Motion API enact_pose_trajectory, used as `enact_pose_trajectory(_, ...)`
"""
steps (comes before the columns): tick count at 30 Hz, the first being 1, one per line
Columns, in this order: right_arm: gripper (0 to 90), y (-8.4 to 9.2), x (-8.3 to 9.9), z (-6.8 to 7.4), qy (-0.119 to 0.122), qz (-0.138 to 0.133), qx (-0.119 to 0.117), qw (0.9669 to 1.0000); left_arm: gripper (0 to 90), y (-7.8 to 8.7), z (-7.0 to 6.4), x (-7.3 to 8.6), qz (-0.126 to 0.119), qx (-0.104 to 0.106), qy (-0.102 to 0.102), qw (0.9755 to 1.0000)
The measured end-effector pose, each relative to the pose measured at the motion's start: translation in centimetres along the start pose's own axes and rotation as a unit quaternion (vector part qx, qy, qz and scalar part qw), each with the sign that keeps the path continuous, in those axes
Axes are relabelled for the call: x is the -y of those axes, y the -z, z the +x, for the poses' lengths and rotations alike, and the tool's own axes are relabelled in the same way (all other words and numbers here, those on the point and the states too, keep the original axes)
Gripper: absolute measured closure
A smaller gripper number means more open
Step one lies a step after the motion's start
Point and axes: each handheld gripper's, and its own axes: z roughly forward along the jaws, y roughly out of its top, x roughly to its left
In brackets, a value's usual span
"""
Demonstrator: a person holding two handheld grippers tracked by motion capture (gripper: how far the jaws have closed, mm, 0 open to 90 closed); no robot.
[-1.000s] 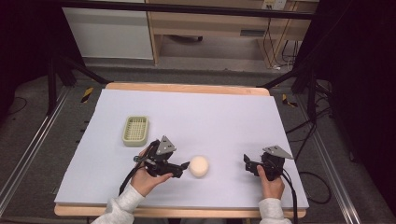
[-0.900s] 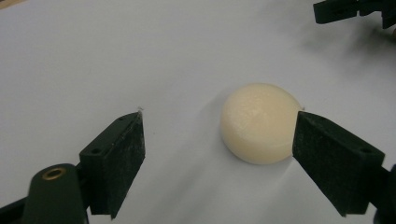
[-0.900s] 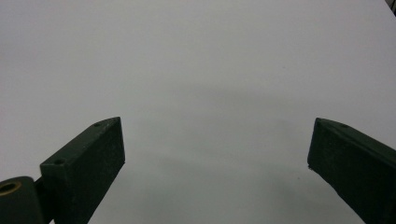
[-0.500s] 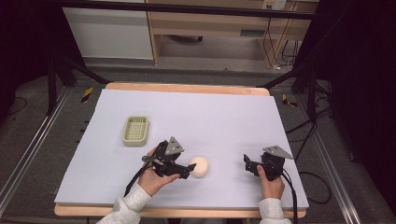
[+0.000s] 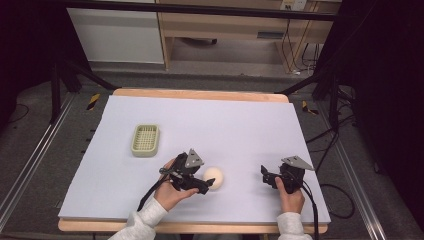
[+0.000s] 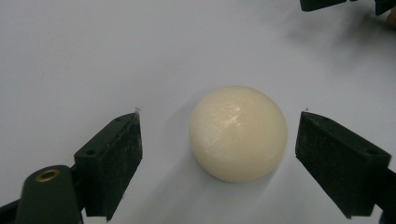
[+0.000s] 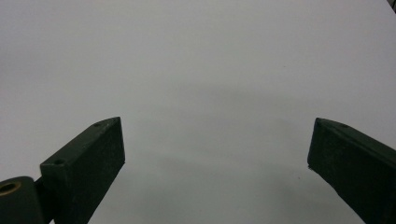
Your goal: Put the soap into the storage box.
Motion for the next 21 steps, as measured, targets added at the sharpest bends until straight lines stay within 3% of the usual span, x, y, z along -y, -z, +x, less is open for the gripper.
enact_pose_trajectory(21, 4.3, 0.0, 0.0, 0.0, -0.001, 0.001, -0.002, 1.0000, 12.2, -2.9, -0.9, -0.2, 0.032, 0.008, -0.015, 0.9994)
